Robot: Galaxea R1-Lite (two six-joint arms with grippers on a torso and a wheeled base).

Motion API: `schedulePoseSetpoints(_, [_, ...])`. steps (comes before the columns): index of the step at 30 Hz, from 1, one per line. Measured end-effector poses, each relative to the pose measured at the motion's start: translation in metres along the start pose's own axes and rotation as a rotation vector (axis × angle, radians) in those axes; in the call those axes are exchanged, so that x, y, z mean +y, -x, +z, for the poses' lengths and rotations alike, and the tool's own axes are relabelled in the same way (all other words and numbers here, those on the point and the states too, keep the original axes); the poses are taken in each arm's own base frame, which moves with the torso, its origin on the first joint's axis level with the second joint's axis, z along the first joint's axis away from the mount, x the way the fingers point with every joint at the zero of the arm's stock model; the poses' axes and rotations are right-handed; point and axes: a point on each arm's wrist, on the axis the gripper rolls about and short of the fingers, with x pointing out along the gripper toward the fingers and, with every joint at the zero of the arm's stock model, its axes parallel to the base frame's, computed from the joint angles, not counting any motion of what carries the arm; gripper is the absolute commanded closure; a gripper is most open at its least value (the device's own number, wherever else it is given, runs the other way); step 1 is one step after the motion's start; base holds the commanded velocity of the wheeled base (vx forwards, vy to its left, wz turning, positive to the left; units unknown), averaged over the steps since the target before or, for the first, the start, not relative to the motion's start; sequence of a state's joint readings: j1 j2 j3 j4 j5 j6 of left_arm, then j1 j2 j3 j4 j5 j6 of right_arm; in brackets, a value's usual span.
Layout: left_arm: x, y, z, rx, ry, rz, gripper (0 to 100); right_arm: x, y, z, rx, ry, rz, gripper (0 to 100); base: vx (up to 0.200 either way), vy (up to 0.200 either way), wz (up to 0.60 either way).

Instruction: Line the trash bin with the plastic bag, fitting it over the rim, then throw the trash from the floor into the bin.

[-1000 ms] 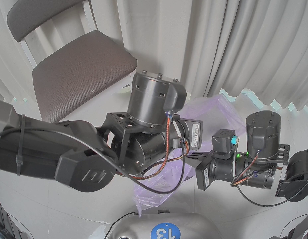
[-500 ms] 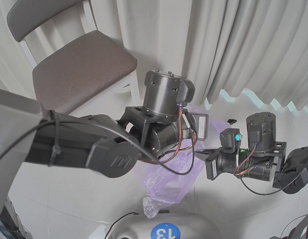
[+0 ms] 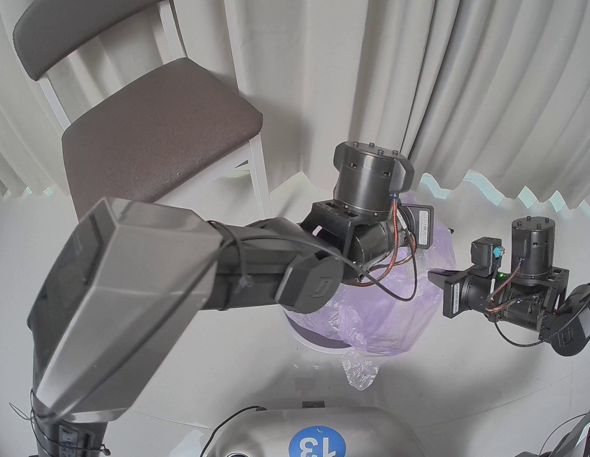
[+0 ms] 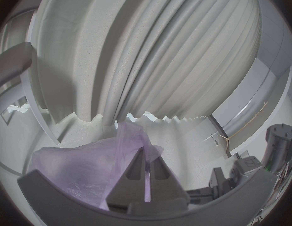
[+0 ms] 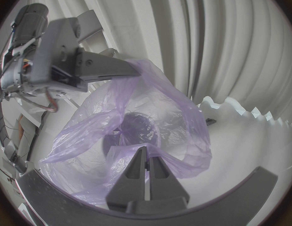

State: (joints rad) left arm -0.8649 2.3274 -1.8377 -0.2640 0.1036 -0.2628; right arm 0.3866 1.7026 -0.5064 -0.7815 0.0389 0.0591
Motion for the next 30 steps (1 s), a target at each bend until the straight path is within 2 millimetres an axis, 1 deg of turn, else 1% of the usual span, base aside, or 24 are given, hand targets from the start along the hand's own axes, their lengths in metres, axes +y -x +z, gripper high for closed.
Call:
schedulePoseSetpoints(2, [0.004,-0.010,-0.008,0.008,0.015,0.001,100,-0.001,0.006,-0.004,-0.007,0.003,-0.002,100,0.000,0.000,0.00])
schedulePoseSetpoints(4, [0.007,-0.016,-0.013,0.016,0.032,0.001,100,0.001,0.011,-0.007,-0.012,0.008,0.004,100,0.000,0.000,0.00])
schedulePoseSetpoints(9, [0.017,-0.030,-0.027,0.036,0.093,-0.023,100,0.016,0.026,-0.008,-0.047,0.035,0.053,100,0.000,0.000,0.00])
schedulePoseSetpoints(14, [0.026,-0.044,-0.042,0.041,0.114,-0.028,100,0.029,0.039,-0.009,-0.069,0.061,0.091,100,0.000,0.000,0.00])
schedulePoseSetpoints(20, [0.039,-0.057,-0.058,0.054,0.137,-0.008,100,0.040,0.047,-0.009,-0.086,0.102,0.116,100,0.000,0.000,0.00])
schedulePoseSetpoints(30, [0.058,-0.079,-0.086,0.028,0.169,-0.026,100,0.057,0.051,-0.016,-0.074,0.182,0.156,100,0.000,0.000,0.00])
